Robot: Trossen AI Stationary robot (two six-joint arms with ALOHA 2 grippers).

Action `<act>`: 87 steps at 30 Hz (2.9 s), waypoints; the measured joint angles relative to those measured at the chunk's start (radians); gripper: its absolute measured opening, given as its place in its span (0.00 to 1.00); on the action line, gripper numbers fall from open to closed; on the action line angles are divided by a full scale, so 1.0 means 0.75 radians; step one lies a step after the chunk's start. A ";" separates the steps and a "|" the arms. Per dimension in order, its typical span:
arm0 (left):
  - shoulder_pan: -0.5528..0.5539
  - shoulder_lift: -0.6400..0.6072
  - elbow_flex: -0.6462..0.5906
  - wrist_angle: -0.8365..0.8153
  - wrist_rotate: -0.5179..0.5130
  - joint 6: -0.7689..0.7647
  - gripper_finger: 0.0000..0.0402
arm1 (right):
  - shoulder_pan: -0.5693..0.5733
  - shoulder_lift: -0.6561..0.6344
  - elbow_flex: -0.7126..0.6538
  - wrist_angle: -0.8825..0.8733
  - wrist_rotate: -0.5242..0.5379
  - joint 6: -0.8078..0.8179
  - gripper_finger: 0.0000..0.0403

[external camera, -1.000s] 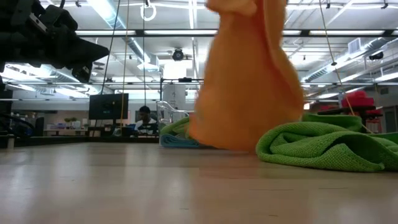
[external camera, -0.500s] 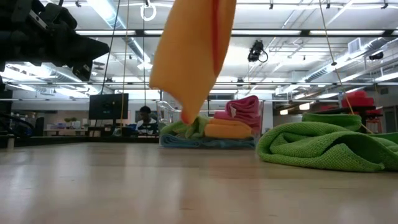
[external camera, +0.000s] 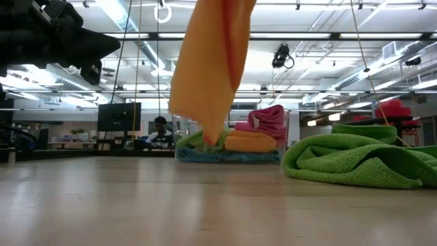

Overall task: Fold microfiber towels
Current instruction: Fold the yellow microfiber cloth

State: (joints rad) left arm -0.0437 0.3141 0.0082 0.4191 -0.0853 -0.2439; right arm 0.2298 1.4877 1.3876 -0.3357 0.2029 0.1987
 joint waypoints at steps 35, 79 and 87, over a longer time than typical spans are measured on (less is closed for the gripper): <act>-0.038 0.315 0.042 0.251 0.013 -0.044 0.31 | -0.132 0.407 -0.002 0.456 0.093 -0.091 0.01; -0.033 0.959 0.169 0.866 -0.023 -0.045 0.26 | -0.130 0.405 -0.002 0.426 0.092 -0.129 0.02; -0.033 0.959 0.168 0.874 -0.025 -0.056 0.03 | -0.130 0.405 -0.002 0.414 0.081 -0.139 0.03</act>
State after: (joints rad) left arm -0.0685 1.0332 0.1345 1.0744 -0.1044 -0.2859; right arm 0.1322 1.7916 1.3865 -0.0255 0.2638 0.0941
